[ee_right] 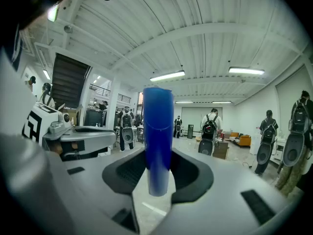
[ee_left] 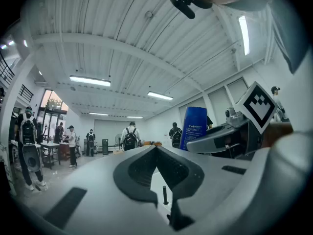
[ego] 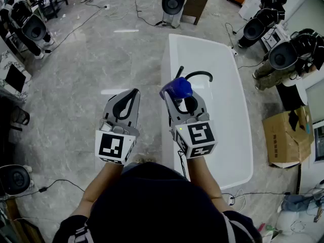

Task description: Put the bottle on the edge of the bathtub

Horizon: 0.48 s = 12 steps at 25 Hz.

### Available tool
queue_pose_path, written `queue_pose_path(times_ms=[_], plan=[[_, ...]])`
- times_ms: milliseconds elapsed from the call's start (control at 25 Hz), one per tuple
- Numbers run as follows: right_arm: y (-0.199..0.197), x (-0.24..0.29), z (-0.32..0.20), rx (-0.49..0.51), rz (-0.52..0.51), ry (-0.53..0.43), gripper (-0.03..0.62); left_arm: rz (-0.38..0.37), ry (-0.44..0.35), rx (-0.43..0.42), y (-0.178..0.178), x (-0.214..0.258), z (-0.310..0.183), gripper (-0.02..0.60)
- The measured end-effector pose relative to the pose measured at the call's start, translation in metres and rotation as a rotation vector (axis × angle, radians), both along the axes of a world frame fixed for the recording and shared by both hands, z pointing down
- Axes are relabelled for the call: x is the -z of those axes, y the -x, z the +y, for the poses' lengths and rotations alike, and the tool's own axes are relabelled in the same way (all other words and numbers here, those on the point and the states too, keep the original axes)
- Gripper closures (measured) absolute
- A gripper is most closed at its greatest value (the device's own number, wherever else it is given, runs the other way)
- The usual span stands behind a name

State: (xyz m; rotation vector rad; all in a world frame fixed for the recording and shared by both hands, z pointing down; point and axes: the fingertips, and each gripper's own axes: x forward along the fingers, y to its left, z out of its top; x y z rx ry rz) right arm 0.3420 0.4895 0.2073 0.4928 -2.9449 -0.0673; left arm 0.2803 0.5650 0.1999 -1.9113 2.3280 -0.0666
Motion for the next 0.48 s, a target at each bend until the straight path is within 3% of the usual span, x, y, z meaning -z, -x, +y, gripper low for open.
queue_pose_path(times_ms=[480], plan=[[0.017,-0.001,0.017,-0.028,-0.014,0.000,0.425,0.001,-0.033,-0.043,0.017,0.008,0.009,0.558]])
